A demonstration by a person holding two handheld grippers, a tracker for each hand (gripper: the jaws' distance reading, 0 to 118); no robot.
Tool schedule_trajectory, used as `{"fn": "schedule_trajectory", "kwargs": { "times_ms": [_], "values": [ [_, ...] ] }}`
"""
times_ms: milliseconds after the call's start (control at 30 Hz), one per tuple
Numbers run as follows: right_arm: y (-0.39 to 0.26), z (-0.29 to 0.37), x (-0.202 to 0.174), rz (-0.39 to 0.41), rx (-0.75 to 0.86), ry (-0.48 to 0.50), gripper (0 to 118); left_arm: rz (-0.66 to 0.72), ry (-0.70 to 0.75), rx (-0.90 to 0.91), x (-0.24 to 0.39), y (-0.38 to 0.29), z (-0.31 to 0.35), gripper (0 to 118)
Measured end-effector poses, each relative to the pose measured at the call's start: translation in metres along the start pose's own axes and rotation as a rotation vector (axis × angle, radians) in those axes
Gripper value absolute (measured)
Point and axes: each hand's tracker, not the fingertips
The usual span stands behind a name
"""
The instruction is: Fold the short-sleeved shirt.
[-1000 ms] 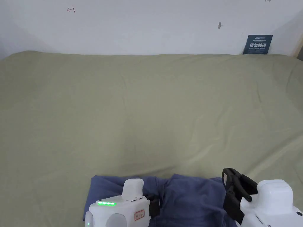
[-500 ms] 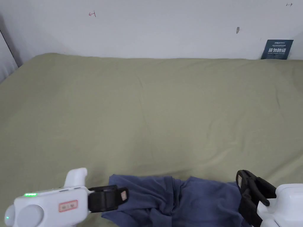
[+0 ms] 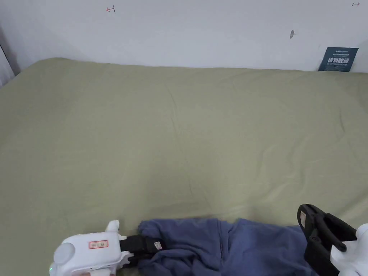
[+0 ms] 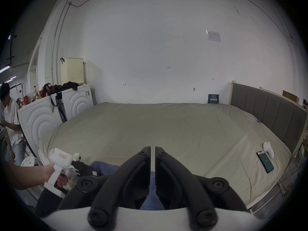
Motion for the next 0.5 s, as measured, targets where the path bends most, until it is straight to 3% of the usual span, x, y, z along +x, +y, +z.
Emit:
{"fn": "schedule_trajectory", "kwargs": {
  "times_ms": [33,67,167,300,433,500],
  "values": [
    [0.001,0.000,0.000,0.002,0.002,-0.001,8,0.033,-0.128,0.027,0.004,0.001,0.001,9],
    [0.002,0.000,0.001,0.003,0.002,-0.001,8,0.088,-0.140,0.042,0.009,0.002,0.008,9],
    [0.002,0.001,0.002,0.008,0.005,0.002,8,-0.058,0.043,0.113,0.040,-0.001,0.039,9],
    [0.000,0.009,0.006,-0.007,0.020,0.014,8,-0.131,0.314,0.296,0.059,0.004,0.095,9],
    [-0.005,0.016,0.005,-0.011,0.030,0.029,8,-0.196,0.477,0.346,0.088,-0.005,0.113,9],
    [-0.007,0.020,0.005,-0.011,0.037,0.033,8,-0.343,0.544,0.379,0.127,-0.028,0.101,9]
  ]
}}
